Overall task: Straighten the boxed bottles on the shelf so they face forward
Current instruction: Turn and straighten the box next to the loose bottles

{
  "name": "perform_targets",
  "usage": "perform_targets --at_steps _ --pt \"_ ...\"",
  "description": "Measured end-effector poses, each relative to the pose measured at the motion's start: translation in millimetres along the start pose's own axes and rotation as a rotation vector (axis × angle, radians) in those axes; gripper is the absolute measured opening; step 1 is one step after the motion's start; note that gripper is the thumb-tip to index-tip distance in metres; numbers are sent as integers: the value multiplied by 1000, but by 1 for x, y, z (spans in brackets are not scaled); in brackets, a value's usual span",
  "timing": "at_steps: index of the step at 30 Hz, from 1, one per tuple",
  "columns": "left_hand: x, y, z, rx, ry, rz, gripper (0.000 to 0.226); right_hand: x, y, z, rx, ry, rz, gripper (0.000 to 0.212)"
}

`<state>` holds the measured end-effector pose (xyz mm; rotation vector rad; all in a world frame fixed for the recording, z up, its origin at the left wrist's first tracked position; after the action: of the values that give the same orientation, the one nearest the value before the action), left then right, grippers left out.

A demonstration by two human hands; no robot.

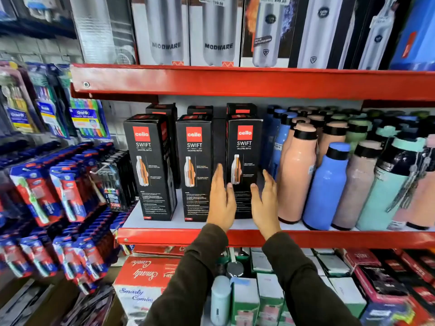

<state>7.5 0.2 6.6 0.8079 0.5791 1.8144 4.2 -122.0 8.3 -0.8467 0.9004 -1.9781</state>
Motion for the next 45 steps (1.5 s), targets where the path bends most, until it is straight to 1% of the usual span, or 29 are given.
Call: perform_targets --at_steps 2,4,6,10,14,18,20,22,25,28,32,34,36,37,39,43,45 --pt "-4 -5 3 121 24 -10 53 1 5 3 -97 -46 18 53" --pt "-10 -10 3 221 -5 -11 51 1 15 5 -152 -102 26 49" --pt "-13 -16 4 275 -30 2 49 2 21 5 -162 -125 32 42" --pt "-17 -25 4 333 -35 18 49 3 28 8 -132 -72 66 36" --pt "-17 -28 5 345 23 8 46 1 31 8 -100 -21 63 34" --pt "-16 -26 3 342 29 -86 47 4 33 6 -93 -35 102 36" --pt "-15 -22 1 348 66 -190 44 6 32 4 -95 -63 144 43" --pt "-14 -15 0 350 125 -251 41 8 29 3 -96 -94 171 55" --pt "-12 -4 0 354 180 -340 42 12 22 3 -44 -129 135 69" --pt "-10 1 0 376 208 -382 38 15 14 7 -15 -138 126 73" --pt "-11 0 -5 344 233 -417 43 16 11 10 -9 -115 117 74" --pt "-12 -1 -7 301 232 -417 42 18 13 12 -14 -110 110 73" --pt "-14 -1 -10 253 227 -405 34 23 17 13 -22 -115 106 75" --pt "-14 -1 -12 225 232 -378 31 26 20 13 -26 -124 104 75" --pt "-12 -5 -10 188 233 -294 33 30 24 16 -42 -162 104 75" --pt "-5 -17 9 206 115 -216 40 28 23 30 -45 -246 123 78" --pt "-4 -21 13 229 63 -216 39 27 22 34 -51 -296 132 87"
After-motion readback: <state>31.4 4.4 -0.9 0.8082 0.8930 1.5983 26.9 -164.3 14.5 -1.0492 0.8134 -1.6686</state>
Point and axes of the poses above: each hand's wrist, its own z-axis towards the middle knuckle, its own x-axis out of the back of the hand, y = z × x, the point moved 1 cm from there along z, towards the middle knuckle, and after that the axes turned 1 degree about z, right-handed, at the moved point
